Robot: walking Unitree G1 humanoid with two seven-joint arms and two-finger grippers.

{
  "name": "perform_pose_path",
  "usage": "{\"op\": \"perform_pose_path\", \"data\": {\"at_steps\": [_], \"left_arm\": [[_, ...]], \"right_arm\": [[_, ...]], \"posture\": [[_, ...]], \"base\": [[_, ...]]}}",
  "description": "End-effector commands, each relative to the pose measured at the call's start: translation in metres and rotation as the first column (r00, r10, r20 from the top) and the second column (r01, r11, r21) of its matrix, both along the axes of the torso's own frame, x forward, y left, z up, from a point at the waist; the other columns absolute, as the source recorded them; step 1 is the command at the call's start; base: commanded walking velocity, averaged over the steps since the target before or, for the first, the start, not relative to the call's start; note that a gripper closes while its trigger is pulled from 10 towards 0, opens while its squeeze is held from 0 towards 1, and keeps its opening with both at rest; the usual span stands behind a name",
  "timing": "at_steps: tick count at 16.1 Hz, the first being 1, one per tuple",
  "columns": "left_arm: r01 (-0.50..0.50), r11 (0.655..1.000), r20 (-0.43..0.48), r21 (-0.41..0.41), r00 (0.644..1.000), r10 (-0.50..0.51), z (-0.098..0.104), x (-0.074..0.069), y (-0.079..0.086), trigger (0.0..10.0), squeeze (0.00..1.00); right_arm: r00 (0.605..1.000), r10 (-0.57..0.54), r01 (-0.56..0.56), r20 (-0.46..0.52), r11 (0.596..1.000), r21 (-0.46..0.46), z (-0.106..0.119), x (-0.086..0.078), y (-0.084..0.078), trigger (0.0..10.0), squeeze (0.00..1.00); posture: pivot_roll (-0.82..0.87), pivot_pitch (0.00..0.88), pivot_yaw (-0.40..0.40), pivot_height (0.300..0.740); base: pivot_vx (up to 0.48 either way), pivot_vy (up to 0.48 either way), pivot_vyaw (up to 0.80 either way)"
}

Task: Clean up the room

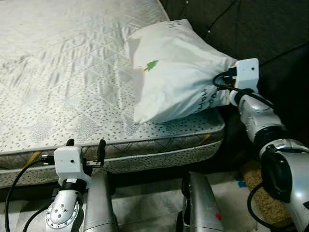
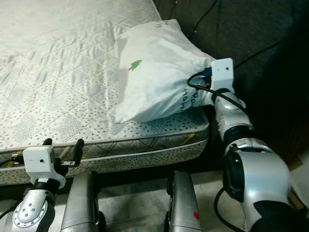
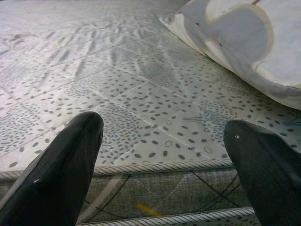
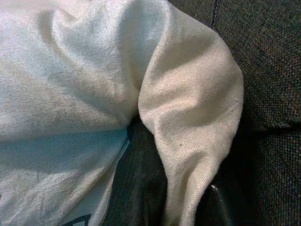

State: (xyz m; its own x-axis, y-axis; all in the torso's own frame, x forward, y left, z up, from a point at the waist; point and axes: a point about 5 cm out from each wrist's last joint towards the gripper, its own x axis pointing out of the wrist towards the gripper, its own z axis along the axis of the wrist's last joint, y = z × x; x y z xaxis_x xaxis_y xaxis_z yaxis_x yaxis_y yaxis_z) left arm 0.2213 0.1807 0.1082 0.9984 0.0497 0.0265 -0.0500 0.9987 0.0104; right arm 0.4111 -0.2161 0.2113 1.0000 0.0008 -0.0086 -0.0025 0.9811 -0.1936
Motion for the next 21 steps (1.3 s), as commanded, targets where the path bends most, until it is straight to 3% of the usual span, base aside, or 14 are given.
{"op": "perform_pose_path", "data": {"at_steps": [1, 5, 8, 15, 21], "left_arm": [[-0.004, 1.000, 0.003, 0.007, 1.000, 0.004, 0.002, -0.003, 0.001, 10.0, 0.00], [0.002, 1.000, -0.003, 0.006, 1.000, -0.002, 0.001, -0.005, 0.001, 10.0, 0.00], [0.012, 1.000, -0.012, 0.004, 1.000, -0.012, 0.001, -0.006, 0.000, 10.0, 0.00], [0.025, 1.000, -0.022, 0.009, 0.999, -0.025, 0.001, -0.007, 0.000, 10.0, 0.00], [0.014, 1.000, -0.029, 0.007, 0.999, -0.014, 0.001, -0.010, 0.003, 10.0, 0.00]], "right_arm": [[0.995, -0.076, 0.077, 0.061, 0.997, -0.019, 0.015, -0.003, -0.024, 0.0, 0.00], [0.995, -0.087, 0.087, 0.042, 0.996, -0.003, -0.003, -0.012, -0.039, 0.0, 0.00], [0.992, -0.127, 0.125, 0.023, 0.990, 0.067, -0.028, -0.023, -0.048, 0.0, 0.00], [0.992, -0.121, 0.117, 0.035, 0.987, 0.110, -0.056, -0.035, -0.043, 0.0, 0.00], [0.989, -0.147, 0.141, 0.032, 0.980, 0.144, -0.079, -0.053, -0.055, 0.0, 0.00]], "posture": [[0.09, 0.116, -0.052, 0.508], [0.08, 0.126, -0.044, 0.508], [0.08, 0.136, -0.034, 0.508], [0.08, 0.142, -0.026, 0.508], [0.08, 0.150, -0.029, 0.508]], "base": [[0.000, 0.000, 0.00], [0.000, 0.000, 0.00], [0.000, 0.000, 0.00], [0.000, 0.000, 0.00], [0.000, 0.000, 0.00]]}}
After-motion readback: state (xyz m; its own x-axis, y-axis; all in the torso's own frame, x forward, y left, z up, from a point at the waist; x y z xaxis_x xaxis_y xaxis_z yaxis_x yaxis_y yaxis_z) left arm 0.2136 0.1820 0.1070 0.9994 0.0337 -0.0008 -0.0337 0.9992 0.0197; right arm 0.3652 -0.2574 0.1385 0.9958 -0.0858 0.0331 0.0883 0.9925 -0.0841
